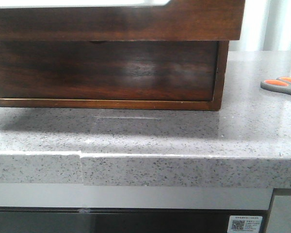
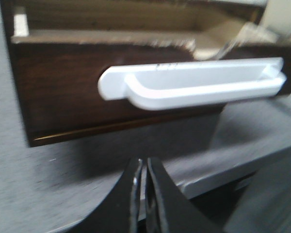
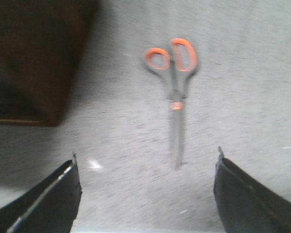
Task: Put scissors in drawer with both arms
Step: 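Lower the right gripper onto the grey-and-orange scissors and close it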
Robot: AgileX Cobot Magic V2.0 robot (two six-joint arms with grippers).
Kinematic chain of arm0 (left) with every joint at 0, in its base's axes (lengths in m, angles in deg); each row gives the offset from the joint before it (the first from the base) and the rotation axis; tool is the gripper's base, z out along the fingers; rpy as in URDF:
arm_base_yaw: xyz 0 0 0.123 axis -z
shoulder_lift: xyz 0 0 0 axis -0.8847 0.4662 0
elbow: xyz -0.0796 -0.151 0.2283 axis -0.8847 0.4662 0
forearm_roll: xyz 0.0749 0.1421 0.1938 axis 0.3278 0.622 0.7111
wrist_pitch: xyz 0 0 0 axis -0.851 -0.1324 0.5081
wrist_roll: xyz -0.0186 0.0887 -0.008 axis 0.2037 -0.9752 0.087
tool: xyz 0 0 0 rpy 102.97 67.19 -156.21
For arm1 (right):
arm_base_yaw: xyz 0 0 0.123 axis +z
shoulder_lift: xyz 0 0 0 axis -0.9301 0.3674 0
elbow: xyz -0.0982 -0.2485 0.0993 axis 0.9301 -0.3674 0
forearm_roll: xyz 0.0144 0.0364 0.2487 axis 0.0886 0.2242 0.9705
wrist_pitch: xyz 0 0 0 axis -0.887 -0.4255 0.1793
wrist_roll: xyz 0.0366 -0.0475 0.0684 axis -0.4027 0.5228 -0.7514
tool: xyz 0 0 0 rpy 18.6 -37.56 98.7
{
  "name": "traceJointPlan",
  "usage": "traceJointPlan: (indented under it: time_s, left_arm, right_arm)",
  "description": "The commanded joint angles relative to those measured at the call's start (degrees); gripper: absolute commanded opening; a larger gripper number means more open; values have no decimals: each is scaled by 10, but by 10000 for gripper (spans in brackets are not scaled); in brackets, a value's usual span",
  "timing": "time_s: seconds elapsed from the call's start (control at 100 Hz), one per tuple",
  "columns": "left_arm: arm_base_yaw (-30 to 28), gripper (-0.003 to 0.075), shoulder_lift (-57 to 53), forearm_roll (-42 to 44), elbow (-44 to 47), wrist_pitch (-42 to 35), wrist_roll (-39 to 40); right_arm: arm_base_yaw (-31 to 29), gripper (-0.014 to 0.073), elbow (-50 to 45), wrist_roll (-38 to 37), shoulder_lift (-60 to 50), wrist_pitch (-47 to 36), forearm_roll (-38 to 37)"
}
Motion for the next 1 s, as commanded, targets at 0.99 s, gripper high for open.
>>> traceJointPlan:
  time_s: [0.99]
  left_arm:
    - [0,-19,0,3,-20,-23,-3]
  right_arm:
    - [-91,372,35,-64,363,-249,-110]
